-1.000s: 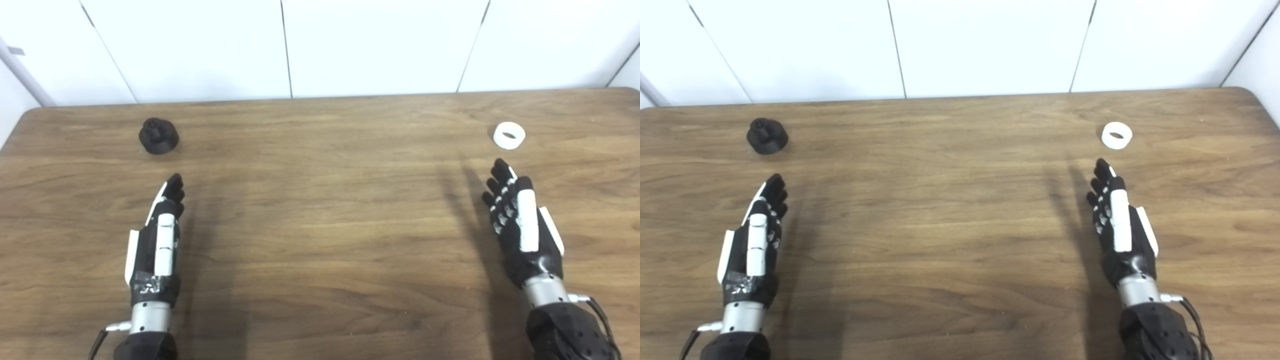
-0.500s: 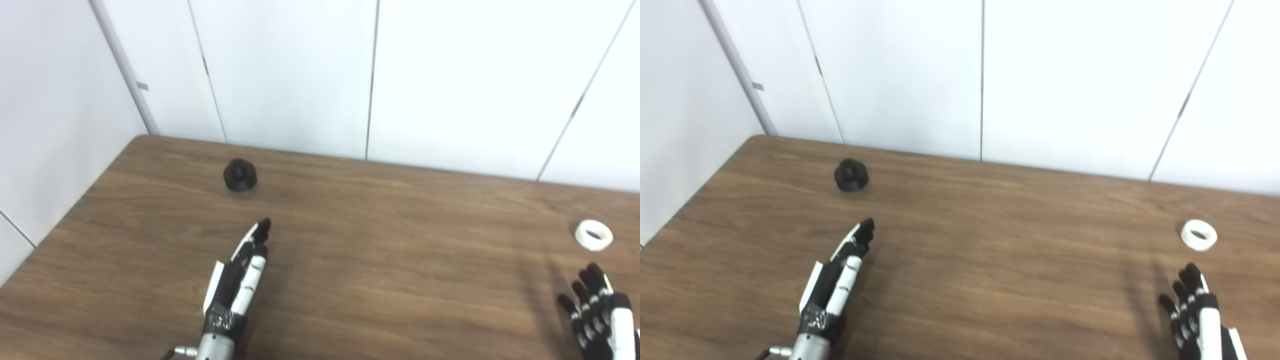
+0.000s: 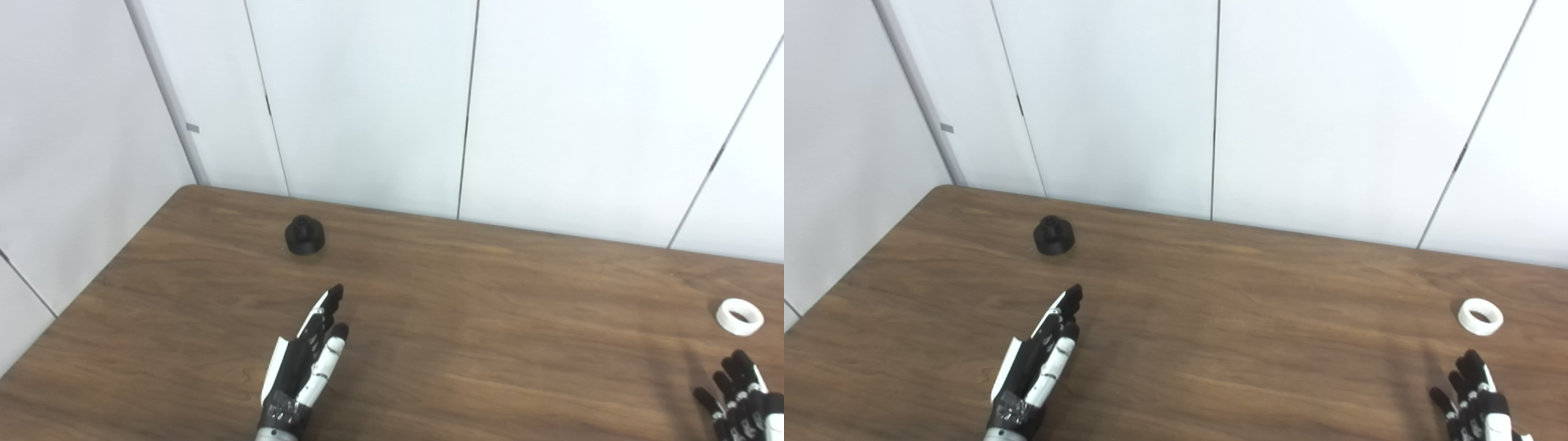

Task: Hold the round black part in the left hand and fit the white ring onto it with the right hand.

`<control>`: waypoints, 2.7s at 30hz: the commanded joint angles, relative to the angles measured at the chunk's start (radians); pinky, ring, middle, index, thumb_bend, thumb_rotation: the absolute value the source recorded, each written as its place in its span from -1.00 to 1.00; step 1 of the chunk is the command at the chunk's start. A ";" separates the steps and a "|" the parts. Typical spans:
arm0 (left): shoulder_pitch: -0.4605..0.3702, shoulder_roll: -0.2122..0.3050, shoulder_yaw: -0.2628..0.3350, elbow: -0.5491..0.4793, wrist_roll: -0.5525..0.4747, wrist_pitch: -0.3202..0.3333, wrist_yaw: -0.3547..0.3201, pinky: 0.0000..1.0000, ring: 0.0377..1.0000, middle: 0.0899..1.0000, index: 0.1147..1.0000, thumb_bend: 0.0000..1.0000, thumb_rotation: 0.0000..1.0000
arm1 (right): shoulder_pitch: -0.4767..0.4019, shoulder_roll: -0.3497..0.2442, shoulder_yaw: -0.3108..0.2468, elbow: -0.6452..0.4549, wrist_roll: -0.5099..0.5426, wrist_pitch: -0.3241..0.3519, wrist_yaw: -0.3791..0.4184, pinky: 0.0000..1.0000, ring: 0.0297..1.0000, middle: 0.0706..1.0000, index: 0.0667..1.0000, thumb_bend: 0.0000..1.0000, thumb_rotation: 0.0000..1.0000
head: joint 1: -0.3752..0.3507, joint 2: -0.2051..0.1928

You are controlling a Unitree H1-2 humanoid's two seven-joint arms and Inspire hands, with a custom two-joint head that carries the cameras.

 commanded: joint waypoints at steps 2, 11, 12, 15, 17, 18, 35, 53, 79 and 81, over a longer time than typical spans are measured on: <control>0.063 -0.041 -0.005 -0.028 0.063 0.027 0.031 0.93 0.94 0.90 0.87 0.11 0.14 | -0.009 -0.006 0.002 0.006 0.002 -0.003 0.010 1.00 1.00 1.00 1.00 0.09 1.00 | -0.006 0.009; -0.018 -0.003 0.060 -0.139 0.168 0.151 0.086 0.96 0.94 0.88 0.85 0.68 -0.33 | -0.011 0.000 0.009 -0.007 -0.011 0.024 -0.004 1.00 1.00 1.00 1.00 0.06 1.00 | -0.027 0.025; -0.036 0.010 0.069 -0.153 0.192 0.173 0.089 0.95 0.94 0.88 0.85 0.72 -0.34 | -0.012 0.001 0.011 -0.009 -0.012 0.026 -0.005 1.00 1.00 1.00 1.00 0.06 1.00 | -0.028 0.025; -0.084 0.046 0.092 -0.191 0.256 0.241 0.082 1.00 0.95 0.90 0.85 0.86 -0.39 | -0.013 0.006 0.013 -0.017 -0.019 0.038 -0.014 1.00 1.00 1.00 1.00 0.06 1.00 | -0.032 0.029; -0.108 0.066 0.104 -0.213 0.291 0.292 0.068 1.00 0.98 0.94 0.88 0.90 -0.38 | -0.013 0.009 0.014 -0.023 -0.026 0.044 -0.020 1.00 1.00 1.00 0.99 0.01 1.00 | -0.033 0.029; -0.128 0.086 0.110 -0.222 0.318 0.323 0.058 1.00 0.99 0.95 0.88 0.91 -0.37 | -0.013 0.010 0.015 -0.027 -0.029 0.048 -0.021 1.00 1.00 1.00 0.99 0.00 1.00 | -0.036 0.030; -0.355 0.303 0.148 -0.029 0.440 0.508 -0.004 0.99 1.00 0.94 0.78 1.00 -0.22 | -0.007 0.017 0.015 -0.078 -0.049 0.084 -0.035 1.00 1.00 1.00 1.00 -0.15 1.00 | -0.044 0.045; -0.626 0.432 0.034 0.430 0.483 0.525 0.008 0.95 0.95 0.88 0.75 1.00 -0.16 | 0.004 0.018 0.012 -0.135 -0.057 0.131 -0.045 1.00 1.00 1.00 1.00 -0.25 1.00 | -0.049 0.057; -0.823 0.471 -0.158 0.685 0.502 0.529 -0.026 1.00 1.00 0.91 0.71 0.99 -0.19 | 0.014 0.018 0.009 -0.176 -0.079 0.173 -0.051 1.00 1.00 1.00 1.00 -0.33 1.00 | -0.061 0.062; -0.838 0.472 -0.176 0.700 0.508 0.536 -0.032 1.00 1.00 0.91 0.70 0.99 -0.20 | 0.014 0.017 0.007 -0.175 -0.077 0.170 -0.049 1.00 1.00 1.00 1.00 -0.32 1.00 | -0.064 0.062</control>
